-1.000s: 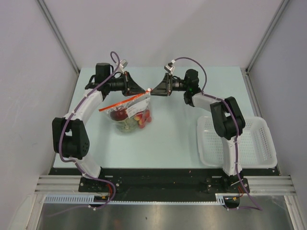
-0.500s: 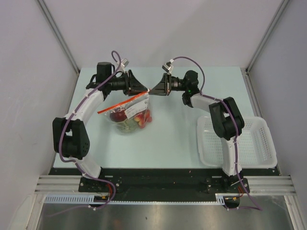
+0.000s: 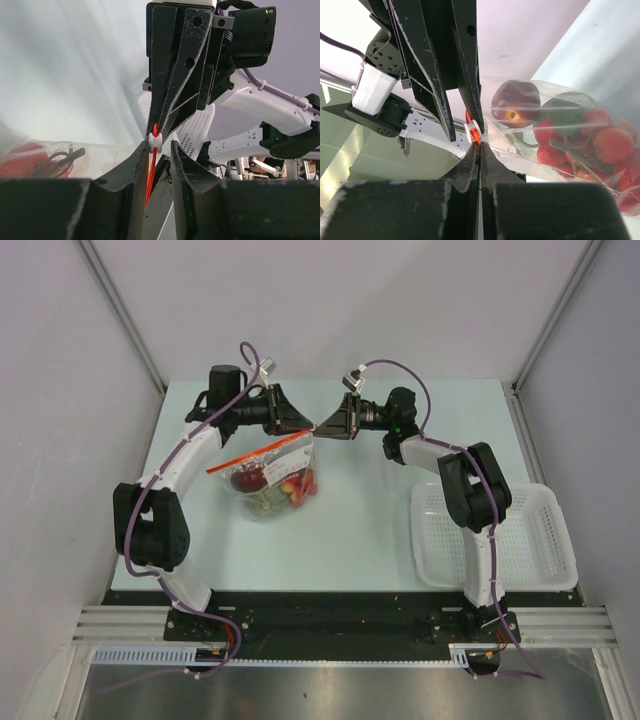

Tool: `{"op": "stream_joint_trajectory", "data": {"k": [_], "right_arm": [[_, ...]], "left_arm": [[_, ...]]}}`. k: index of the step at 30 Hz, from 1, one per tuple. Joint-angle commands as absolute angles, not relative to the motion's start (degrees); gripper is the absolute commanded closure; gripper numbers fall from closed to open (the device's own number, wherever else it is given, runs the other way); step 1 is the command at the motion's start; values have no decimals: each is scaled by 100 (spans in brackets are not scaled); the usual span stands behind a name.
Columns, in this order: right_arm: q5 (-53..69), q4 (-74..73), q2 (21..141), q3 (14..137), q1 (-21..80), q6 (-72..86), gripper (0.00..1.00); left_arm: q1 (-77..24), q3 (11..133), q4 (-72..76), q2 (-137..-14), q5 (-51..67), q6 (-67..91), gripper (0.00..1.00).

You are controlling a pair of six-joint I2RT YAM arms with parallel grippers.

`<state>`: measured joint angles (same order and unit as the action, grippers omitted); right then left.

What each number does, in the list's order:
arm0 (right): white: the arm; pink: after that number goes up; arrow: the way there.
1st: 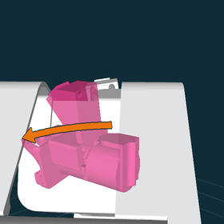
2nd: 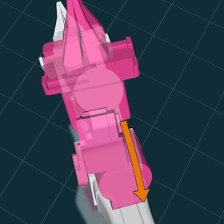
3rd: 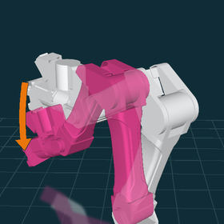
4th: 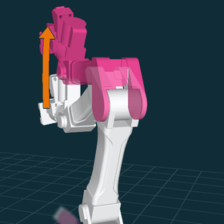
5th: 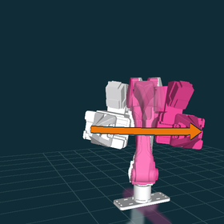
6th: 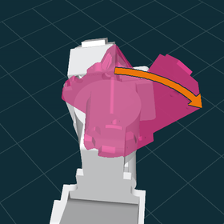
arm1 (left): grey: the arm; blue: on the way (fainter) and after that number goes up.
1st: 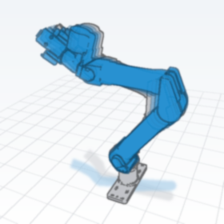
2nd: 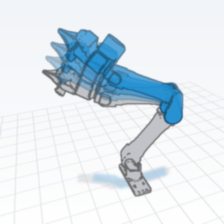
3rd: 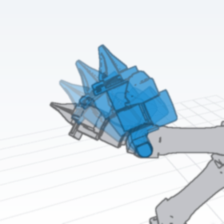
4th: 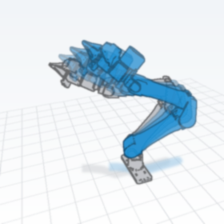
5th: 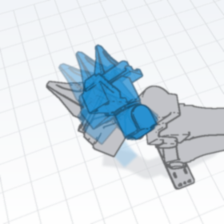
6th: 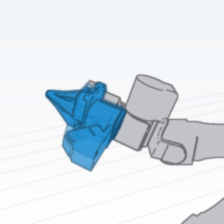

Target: Open the zip-top bag and remove the fake food

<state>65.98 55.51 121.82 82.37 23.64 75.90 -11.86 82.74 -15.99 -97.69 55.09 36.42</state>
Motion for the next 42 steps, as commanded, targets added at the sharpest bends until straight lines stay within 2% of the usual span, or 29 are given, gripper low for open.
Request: {"op": "stream_joint_trajectory", "data": {"k": [1, 6, 9, 10, 13, 23, 32, 38, 42], "right_arm": [[6539, 5721, 11848, 8235, 2338, 7559, 100], [6504, 5792, 11839, 8200, 2347, 7664, 100], [6451, 5906, 11839, 8183, 2347, 7743, 100], [6425, 5941, 11839, 8174, 2355, 7813, 100], [6337, 6021, 11821, 8121, 2355, 7910, 100], [5678, 5449, 11549, 7752, 2206, 7646, 100], [5247, 3956, 11233, 7865, 1749, 6619, 100], [5177, 2709, 11381, 8418, 1565, 5767, 100], [5150, 2628, 11592, 8718, 1608, 5730, 100]], "left_arm": [[-1257, 8560, -1529, -9764, 5502, 3568, 71], [-1345, 8762, -1643, -9931, 5458, 3516, 73], [-1371, 8842, -1819, -9949, 5309, 3376, 82], [-1371, 8842, -1845, -9941, 5265, 3340, 90], [-1371, 8842, -2056, -9818, 4958, 3094, 100], [-1371, 8719, -2864, -9431, 4360, 1927, 100], [-1371, 8411, -3900, -8808, 3315, 1345, 100], [-1362, 7297, -3823, -7420, 2173, 1985, 100], [-1362, 6699, -3876, -6611, 1907, 2355, 100]]}}
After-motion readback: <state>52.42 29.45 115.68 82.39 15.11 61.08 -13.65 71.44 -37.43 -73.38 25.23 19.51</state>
